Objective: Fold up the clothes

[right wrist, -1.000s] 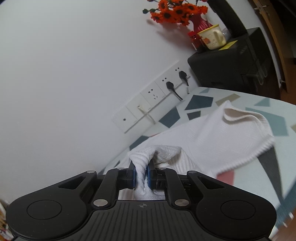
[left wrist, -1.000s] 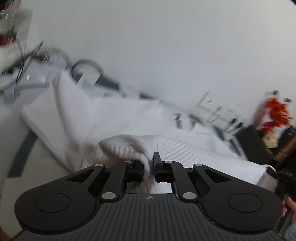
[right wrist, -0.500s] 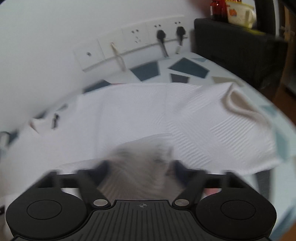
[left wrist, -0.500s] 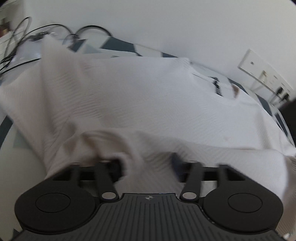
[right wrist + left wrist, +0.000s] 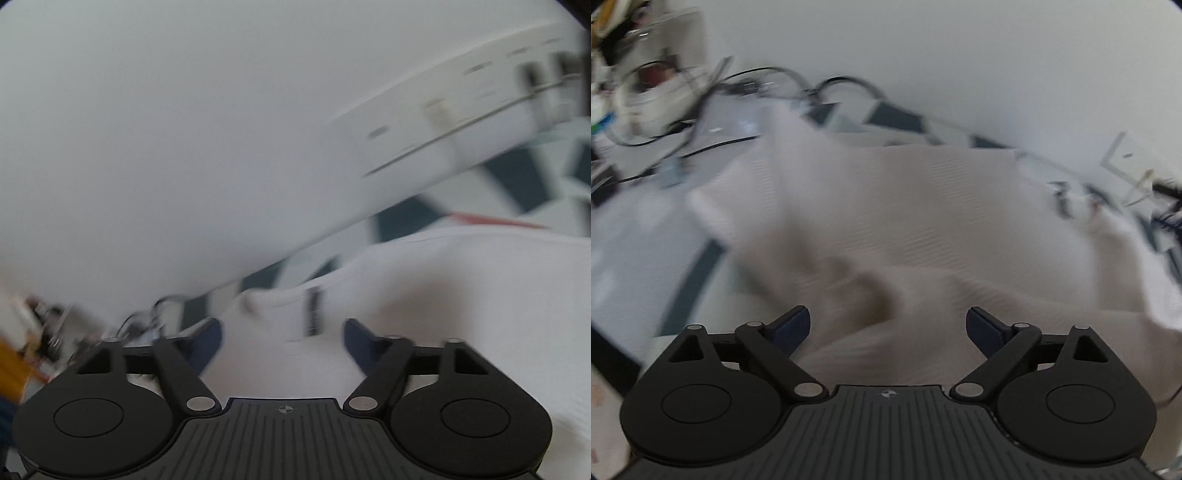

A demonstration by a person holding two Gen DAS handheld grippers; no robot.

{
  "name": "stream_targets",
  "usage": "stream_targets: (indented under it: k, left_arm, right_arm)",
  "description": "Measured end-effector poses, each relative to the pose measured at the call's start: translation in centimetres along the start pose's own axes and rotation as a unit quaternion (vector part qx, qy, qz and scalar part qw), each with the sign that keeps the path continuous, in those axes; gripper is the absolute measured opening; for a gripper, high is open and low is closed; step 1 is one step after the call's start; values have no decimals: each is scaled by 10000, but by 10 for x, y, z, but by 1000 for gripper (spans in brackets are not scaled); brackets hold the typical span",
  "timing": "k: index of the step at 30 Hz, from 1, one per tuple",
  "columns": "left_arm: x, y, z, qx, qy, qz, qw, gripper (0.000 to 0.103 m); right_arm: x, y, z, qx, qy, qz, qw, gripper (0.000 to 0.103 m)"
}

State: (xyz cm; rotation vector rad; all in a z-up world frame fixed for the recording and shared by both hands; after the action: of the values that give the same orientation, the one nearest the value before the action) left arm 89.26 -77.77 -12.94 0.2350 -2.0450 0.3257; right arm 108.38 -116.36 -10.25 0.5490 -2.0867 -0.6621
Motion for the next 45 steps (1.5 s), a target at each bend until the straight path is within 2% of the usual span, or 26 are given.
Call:
stream_targets:
  k: [2,4,6,8,11,16,17,18,19,20,21,22,26,28,29,30,32,33,36,39,40,41,42,43,44,45]
  left_arm:
    - [-4,23,2,226,31,-147,9996,93]
    - [-11,47,0,565,13,-34,9984,94]
    - [-28,65,-4,891,107,158,9958,94]
    - [-45,82,-7,1215,202,350,9918,94]
    - [-69,103,-14,1482,374,243,9880,94]
    - [-75,117,-35,1553,78,929,9835,95]
    - [-75,119,-37,1535,66,1006,9830,95]
    - [-76,119,-39,1465,48,1062,9835,95]
    - [-74,120,-39,1360,-27,983,9858,94]
    - [-73,121,-40,1253,-104,900,9880,88]
    - [-72,123,-40,1147,-180,818,9899,80]
    - [-71,125,-39,1126,-243,752,9905,77]
    - [-75,134,-42,1315,-275,1024,9856,77]
    - [-78,135,-48,1371,-292,1066,9844,77]
    - [-80,136,-52,1400,-302,1077,9838,77]
    - [-82,137,-55,1444,-334,1087,9830,78]
    - [-85,138,-61,1534,-400,1107,9811,78]
    - [-86,140,-63,1619,-440,1121,9794,78]
    - [-90,148,-68,1935,-585,1230,9716,78]
    - [-92,157,-71,2056,-744,1438,9652,77]
    - [-92,162,-72,2147,-818,1520,9613,74]
    - [-93,169,-73,2300,-849,1521,9575,57]
    - [-93,176,-74,2455,-879,1521,9534,24]
    - [-94,185,-73,2606,-833,1403,9516,6]
    - [-93,194,-70,2775,-824,1236,9492,4]
    - [-89,203,-65,2935,-925,1227,9435,4]
  right_arm:
    - [-28,17,-11,218,77,-221,9995,52]
    - [-54,27,-23,152,67,-464,9988,52]
    - [-82,34,-30,82,89,-512,9986,52]
    - [-113,40,-30,176,136,-335,9992,52]
    - [-159,48,-20,415,298,-67,9987,54]
    - [-222,45,-22,177,630,158,9977,61]
    - [-235,42,-23,55,760,179,9969,51]
    - [-245,40,-24,-8,828,226,9963,10]
    - [-250,38,-26,20,799,311,9963,6]
    - [-255,37,-28,49,769,397,9962,3]
    - [-259,35,-30,78,732,484,9961,3]
    - [-262,32,-32,110,682,572,9960,3]
    - [-271,25,-38,163,477,888,9948,4]
    - [-271,26,-40,-108,475,888,9949,15]
    - [-269,29,-42,-189,478,931,9943,27]
    - [-267,34,-43,-140,467,1066,9931,34]
    - [-261,45,-46,-43,446,1336,9900,44]
    - [-259,53,-48,66,434,1417,9889,44]
    - [-258,87,-50,634,388,1315,9885,45]
    - [-271,124,-48,884,579,819,9910,48]
    - [-279,137,-45,925,707,625,9912,49]
    - [-288,149,-40,967,863,433,9906,49]
    - [-297,162,-34,1025,1013,252,9892,49]
    - [-306,176,-26,1123,1146,109,9870,49]
    - [-315,189,-18,1245,1264,11,9841,49]
    - [-324,202,-9,1374,1379,-59,9809,49]
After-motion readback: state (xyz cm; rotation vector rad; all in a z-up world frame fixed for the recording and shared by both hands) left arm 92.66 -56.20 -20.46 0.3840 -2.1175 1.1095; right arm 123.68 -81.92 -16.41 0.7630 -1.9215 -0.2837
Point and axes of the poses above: each gripper's, at about its wrist camera, not at the fingertips, and x roughly against the way its jaws point, y to its left, z to its underside, the point moved 6 cm from there along -x, roughly the way its jaws point, and after that the axes turned 7 degrees about y, right-handed, at the moved point
